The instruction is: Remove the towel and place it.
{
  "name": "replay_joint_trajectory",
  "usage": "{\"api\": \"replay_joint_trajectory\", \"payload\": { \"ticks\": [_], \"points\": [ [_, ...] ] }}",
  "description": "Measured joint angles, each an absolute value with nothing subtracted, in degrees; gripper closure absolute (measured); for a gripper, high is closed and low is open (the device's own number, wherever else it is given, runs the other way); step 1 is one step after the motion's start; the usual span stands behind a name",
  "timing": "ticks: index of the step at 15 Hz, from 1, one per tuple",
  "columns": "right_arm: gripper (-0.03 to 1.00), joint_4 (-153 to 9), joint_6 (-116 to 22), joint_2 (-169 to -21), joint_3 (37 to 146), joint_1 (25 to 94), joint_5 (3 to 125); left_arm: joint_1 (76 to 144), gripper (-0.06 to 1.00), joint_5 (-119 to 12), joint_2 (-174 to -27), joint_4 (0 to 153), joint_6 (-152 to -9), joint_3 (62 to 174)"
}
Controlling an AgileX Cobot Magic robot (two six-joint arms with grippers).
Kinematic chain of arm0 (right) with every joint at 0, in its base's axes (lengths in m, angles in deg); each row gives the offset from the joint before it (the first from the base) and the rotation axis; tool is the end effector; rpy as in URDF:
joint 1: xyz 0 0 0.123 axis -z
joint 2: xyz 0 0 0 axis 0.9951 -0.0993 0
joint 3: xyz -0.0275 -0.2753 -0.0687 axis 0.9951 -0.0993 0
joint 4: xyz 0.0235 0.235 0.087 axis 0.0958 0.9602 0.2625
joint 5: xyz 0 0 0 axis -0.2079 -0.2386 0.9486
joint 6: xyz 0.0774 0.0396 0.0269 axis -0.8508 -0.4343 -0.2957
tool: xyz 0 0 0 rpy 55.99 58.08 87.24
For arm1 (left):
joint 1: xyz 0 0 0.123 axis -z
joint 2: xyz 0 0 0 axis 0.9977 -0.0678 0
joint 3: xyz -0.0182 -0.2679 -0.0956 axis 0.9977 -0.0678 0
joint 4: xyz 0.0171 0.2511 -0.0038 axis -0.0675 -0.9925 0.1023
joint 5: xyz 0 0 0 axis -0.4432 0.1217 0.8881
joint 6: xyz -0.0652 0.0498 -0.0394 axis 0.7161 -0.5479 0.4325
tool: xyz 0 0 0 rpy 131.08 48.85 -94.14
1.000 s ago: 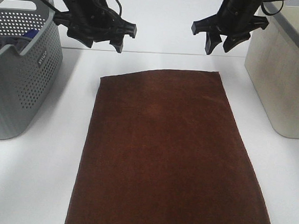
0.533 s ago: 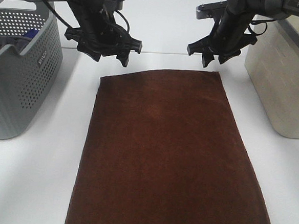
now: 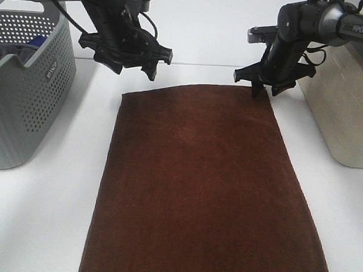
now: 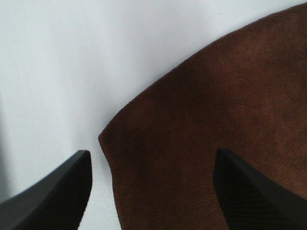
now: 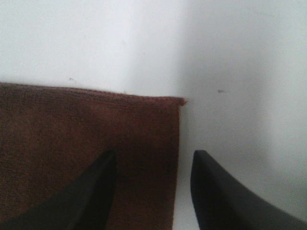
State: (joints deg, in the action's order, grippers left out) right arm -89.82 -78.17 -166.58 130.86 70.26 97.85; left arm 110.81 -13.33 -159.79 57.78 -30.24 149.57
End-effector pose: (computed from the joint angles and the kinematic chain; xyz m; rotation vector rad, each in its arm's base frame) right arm 0.5233 0.1193 0.1062 -0.2611 2.6462 -0.0788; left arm 0.4671 -0.2083 0.1784 0.2550 2.6084 -0.1424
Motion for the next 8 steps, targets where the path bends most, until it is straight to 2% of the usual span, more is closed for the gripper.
{"api": "replay_joint_trajectory", "payload": {
  "ticks": [2, 5, 7, 8],
  "points": [
    [0.5, -89.76, -78.23, -167.15, 130.86, 70.26, 97.68, 110.81, 0.26, -13.33, -159.79, 57.78, -30.29, 149.57],
    [0.63, -89.42, -78.17, -167.15, 130.86, 70.26, 97.56, 110.81, 0.26, -13.33, -159.79, 57.78, -30.29, 149.63],
    [0.87, -89.36, -77.83, -167.15, 130.86, 70.26, 98.19, 110.81, 0.26, -13.33, -159.79, 57.78, -30.29, 149.63],
    [0.95, -89.36, -77.77, -167.15, 130.86, 70.26, 98.48, 110.81, 0.26, -13.33, -159.79, 57.78, -30.29, 149.63]
  ]
}}
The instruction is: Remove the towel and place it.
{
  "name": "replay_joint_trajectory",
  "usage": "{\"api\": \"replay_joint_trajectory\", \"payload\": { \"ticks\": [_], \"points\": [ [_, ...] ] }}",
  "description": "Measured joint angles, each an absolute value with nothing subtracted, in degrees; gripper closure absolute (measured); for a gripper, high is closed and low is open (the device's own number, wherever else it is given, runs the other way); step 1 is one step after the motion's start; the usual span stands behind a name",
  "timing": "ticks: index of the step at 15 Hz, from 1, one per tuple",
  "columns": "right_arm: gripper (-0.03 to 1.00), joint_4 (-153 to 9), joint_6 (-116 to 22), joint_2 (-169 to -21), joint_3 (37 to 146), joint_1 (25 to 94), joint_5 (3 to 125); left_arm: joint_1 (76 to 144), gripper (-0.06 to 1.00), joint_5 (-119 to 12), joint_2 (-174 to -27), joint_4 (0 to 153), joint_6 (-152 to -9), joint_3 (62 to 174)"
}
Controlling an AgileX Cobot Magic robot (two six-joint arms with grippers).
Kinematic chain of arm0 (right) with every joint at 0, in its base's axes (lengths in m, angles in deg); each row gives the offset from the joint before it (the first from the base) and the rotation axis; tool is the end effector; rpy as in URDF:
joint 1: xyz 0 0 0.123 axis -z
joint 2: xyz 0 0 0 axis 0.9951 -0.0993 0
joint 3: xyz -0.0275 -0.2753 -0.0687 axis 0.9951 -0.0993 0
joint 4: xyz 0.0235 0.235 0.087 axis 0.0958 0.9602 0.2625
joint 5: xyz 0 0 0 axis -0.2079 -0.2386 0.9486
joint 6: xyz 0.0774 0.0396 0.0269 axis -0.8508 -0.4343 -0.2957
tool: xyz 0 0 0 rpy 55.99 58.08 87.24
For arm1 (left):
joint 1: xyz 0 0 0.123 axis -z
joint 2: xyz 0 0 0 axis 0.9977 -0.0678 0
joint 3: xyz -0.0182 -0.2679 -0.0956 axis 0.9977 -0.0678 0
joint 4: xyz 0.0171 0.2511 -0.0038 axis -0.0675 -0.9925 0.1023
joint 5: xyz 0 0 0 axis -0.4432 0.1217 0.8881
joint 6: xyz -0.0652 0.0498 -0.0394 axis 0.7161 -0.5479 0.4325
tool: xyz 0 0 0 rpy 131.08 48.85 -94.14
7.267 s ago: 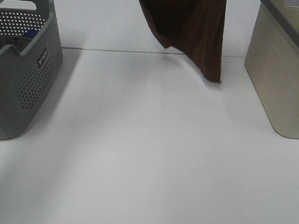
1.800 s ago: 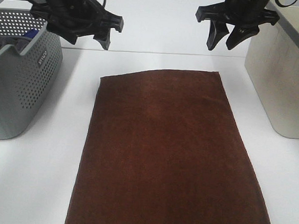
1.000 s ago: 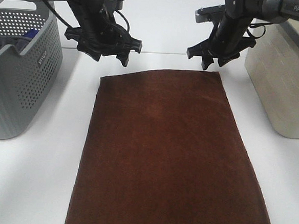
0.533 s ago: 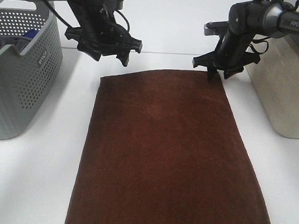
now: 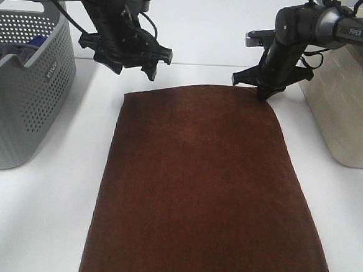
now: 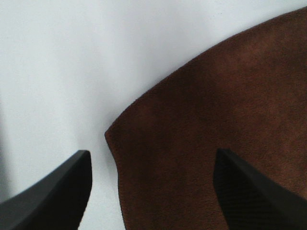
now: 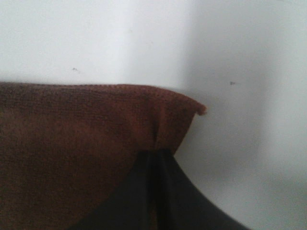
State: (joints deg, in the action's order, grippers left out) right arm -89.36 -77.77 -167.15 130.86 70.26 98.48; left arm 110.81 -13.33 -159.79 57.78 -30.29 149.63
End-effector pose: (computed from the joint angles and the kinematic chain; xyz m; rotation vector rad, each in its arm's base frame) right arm 0.5221 0.1194 0.1004 -0.2660 2.6678 -0.0780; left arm 0.4672 -0.2083 0.1787 0.2560 2.6072 -0.1425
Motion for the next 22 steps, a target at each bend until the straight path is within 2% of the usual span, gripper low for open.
{"api": "replay_joint_trajectory", "payload": {
  "ticks": [7, 18, 22],
  "points": [
    [0.97, -89.42, -77.77, -166.06, 131.26, 70.26, 106.5, 110.81, 0.27, -14.3, -164.54, 53.89, -25.54, 149.74],
    [0.97, -88.5, -76.86, -165.43, 131.26, 70.26, 106.96, 110.81, 0.31, -23.24, -169.87, 56.87, -19.98, 149.74],
    [0.97, -88.38, -76.74, -165.43, 131.26, 70.26, 106.96, 110.81, 0.46, -25.65, -169.87, 56.69, -19.81, 149.74]
  ]
}}
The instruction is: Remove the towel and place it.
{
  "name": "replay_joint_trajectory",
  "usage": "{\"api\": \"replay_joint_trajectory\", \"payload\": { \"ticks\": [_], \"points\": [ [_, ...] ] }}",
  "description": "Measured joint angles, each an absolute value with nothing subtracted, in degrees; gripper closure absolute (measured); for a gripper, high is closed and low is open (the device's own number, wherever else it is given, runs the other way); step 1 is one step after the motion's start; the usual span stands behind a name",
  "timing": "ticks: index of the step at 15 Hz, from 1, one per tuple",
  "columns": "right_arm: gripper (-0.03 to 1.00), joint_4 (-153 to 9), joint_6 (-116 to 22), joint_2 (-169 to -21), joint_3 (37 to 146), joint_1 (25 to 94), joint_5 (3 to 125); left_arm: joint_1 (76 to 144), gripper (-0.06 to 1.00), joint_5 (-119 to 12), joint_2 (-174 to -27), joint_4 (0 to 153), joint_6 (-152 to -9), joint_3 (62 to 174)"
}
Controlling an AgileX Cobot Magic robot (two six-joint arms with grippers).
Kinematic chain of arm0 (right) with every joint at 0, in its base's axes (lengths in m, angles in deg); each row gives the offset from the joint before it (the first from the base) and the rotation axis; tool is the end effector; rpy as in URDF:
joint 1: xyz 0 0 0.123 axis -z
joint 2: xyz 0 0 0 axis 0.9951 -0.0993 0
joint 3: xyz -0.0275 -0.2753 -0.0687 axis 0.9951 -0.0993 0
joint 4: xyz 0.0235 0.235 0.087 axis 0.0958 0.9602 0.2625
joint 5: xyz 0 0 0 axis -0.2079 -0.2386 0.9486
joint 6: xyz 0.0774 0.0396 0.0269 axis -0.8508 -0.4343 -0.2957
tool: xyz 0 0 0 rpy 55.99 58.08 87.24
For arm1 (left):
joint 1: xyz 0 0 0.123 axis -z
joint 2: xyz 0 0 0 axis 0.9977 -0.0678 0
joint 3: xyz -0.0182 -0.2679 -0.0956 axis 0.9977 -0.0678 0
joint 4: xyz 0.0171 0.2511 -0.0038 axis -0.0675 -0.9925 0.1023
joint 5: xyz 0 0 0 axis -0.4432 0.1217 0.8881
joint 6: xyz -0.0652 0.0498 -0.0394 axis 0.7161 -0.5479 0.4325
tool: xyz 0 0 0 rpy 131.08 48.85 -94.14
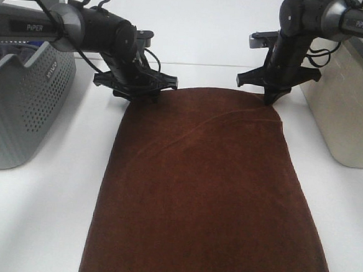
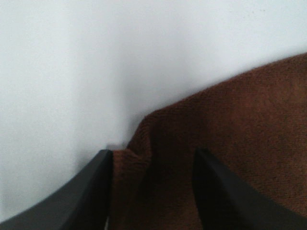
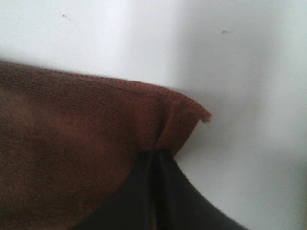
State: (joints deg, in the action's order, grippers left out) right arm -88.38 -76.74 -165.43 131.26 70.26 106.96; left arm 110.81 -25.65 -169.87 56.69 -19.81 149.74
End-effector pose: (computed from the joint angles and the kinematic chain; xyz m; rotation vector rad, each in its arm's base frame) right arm 0.5115 0.1164 0.1131 -0.2695 2.7776 -0.1050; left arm 0.4849 -0.2171 0.0975 0.0542 2.5877 -0.2233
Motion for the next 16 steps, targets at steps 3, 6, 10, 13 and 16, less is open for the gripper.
{"api": "replay_joint_trajectory", "payload": {
  "ticks": [3, 6, 10, 13, 16],
  "points": [
    [0.97, -88.33, -76.68, -165.43, 131.26, 70.26, 106.96, 110.81, 0.74, -27.2, -169.87, 55.03, -19.81, 149.74],
    [0.97, -88.33, -76.68, -165.43, 131.26, 70.26, 106.96, 110.81, 0.94, -28.51, -169.87, 54.4, -23.59, 149.74],
    [0.97, -88.33, -76.63, -165.43, 131.26, 70.26, 106.96, 110.81, 0.94, -28.97, -169.87, 54.29, -27.66, 149.74],
    [0.97, -88.33, -76.63, -165.43, 131.26, 70.26, 106.96, 110.81, 0.94, -29.37, -167.41, 51.94, -33.1, 149.74],
    [0.97, -87.81, -76.57, -165.43, 133.55, 70.26, 108.16, 110.81, 0.94, -32.12, -164.71, 44.89, -35.85, 149.74]
  ]
}}
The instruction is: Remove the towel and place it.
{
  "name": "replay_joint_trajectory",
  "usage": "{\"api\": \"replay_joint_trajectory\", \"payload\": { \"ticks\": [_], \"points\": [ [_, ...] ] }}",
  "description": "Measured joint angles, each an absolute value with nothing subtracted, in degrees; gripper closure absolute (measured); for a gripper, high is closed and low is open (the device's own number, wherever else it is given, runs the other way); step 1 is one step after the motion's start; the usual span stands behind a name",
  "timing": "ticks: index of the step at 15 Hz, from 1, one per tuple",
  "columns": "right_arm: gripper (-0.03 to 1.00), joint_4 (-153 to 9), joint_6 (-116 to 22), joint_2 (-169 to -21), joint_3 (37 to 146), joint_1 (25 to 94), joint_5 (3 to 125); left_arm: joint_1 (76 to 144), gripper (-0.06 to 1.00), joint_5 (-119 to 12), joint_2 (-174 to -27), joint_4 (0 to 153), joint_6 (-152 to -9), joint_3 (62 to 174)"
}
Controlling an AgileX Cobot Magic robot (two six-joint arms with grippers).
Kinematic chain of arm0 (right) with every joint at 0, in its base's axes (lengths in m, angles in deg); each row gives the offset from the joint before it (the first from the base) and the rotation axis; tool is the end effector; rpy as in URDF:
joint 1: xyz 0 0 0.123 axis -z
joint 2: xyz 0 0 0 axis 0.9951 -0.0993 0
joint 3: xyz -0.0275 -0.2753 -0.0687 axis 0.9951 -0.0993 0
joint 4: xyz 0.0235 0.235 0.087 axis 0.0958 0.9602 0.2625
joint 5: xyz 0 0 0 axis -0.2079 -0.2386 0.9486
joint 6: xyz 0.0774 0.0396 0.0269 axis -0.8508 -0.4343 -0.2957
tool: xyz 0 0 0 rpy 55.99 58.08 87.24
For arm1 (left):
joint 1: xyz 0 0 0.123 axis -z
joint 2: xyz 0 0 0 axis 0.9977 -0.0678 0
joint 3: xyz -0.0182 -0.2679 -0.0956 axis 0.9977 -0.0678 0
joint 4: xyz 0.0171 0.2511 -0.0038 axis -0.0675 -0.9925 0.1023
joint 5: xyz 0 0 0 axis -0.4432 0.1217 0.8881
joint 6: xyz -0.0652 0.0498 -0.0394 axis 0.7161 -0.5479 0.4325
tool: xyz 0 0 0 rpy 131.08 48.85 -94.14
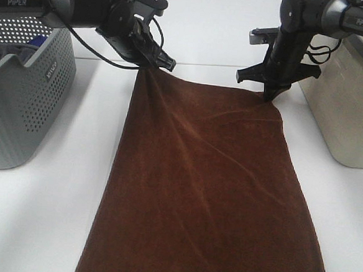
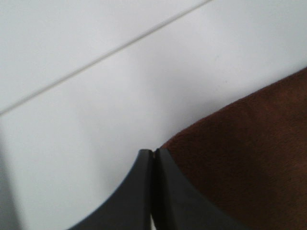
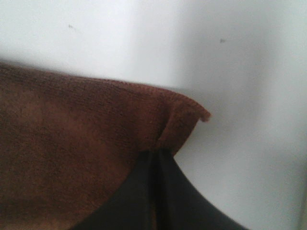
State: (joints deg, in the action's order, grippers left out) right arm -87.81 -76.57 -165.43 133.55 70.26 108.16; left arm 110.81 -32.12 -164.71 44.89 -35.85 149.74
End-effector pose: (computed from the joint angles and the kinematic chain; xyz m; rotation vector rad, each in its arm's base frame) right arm 0.5151 0.1178 0.1234 -0.2600 2.7614 -0.0912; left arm 0.4955 -0.2145 0.1536 0.5548 2.2794 -0.0036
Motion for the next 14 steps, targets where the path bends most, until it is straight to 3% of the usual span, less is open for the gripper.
{"api": "replay_joint_trajectory", "payload": {
  "ticks": [5, 14],
  "points": [
    [0.97, -87.3, -75.54, -165.43, 143.35, 70.26, 105.75, 109.32, 0.94, -41.06, -164.48, 35.44, -31.38, 149.74],
    [0.97, -90.91, -74.91, -165.66, 144.21, 70.26, 86.67, 103.76, 0.94, -65.76, -169.35, 34.69, -25.82, 150.2]
  ]
}}
